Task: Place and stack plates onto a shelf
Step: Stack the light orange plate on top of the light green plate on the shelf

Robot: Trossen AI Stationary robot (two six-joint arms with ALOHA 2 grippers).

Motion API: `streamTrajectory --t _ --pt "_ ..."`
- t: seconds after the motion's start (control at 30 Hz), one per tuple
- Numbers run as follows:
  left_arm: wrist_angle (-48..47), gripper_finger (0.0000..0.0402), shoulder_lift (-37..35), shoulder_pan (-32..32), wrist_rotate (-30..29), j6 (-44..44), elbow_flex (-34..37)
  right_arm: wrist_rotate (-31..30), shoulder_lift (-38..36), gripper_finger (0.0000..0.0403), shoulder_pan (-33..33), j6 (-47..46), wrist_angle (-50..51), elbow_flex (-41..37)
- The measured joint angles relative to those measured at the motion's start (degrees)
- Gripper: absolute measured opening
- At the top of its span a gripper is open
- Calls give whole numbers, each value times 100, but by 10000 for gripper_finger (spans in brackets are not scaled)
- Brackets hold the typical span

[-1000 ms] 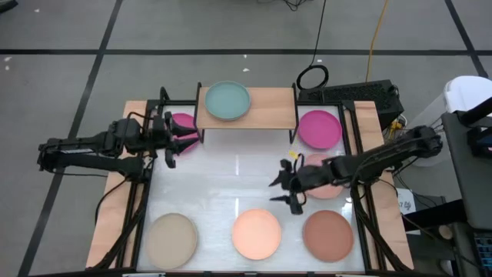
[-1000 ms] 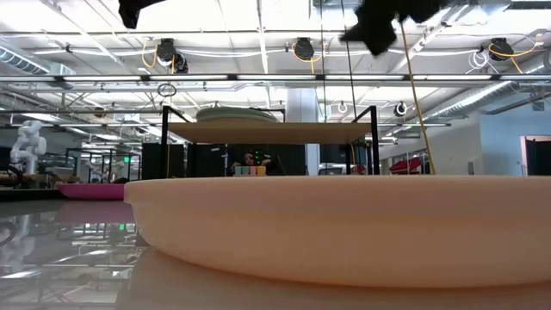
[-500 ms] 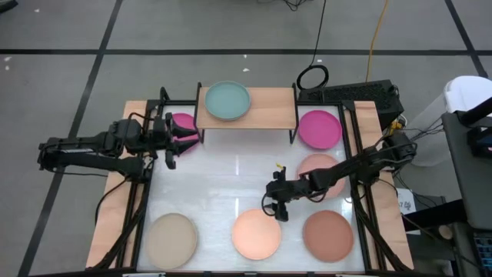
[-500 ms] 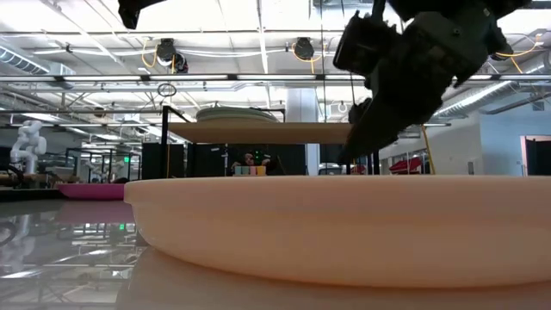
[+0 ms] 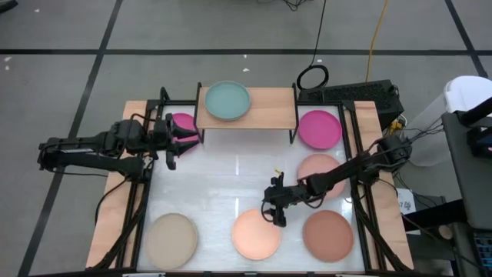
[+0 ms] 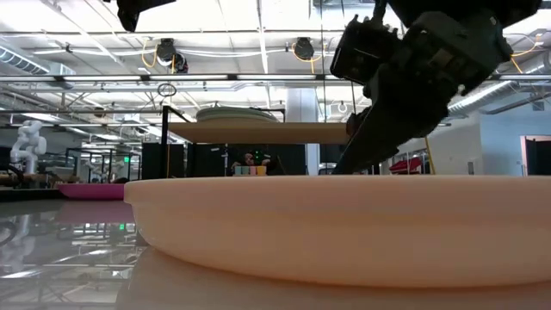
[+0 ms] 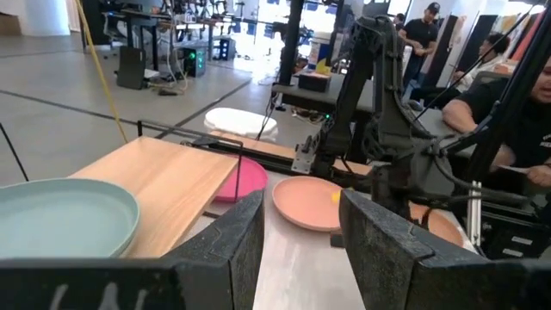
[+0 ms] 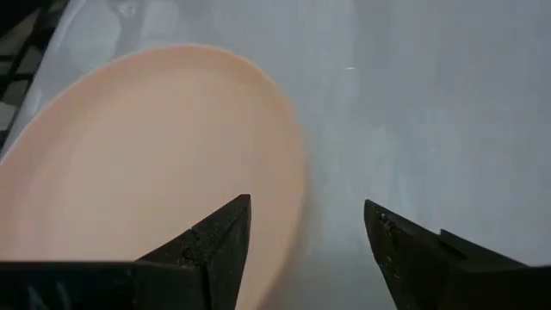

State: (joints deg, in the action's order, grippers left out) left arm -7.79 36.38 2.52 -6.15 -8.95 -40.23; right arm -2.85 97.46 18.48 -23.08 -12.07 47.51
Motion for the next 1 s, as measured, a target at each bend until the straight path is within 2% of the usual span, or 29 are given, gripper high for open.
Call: streamTrajectory --t 0.37,0.8,1.0 --pt "-6 157 111 2 0 -20 0 -3 375 198 40 -194 -22 0" --pt "-15 157 348 0 2 0 0 9 373 93 29 -102 -55 0" --pt "-15 157 348 0 2 3 0 11 370 14 26 60 -58 0"
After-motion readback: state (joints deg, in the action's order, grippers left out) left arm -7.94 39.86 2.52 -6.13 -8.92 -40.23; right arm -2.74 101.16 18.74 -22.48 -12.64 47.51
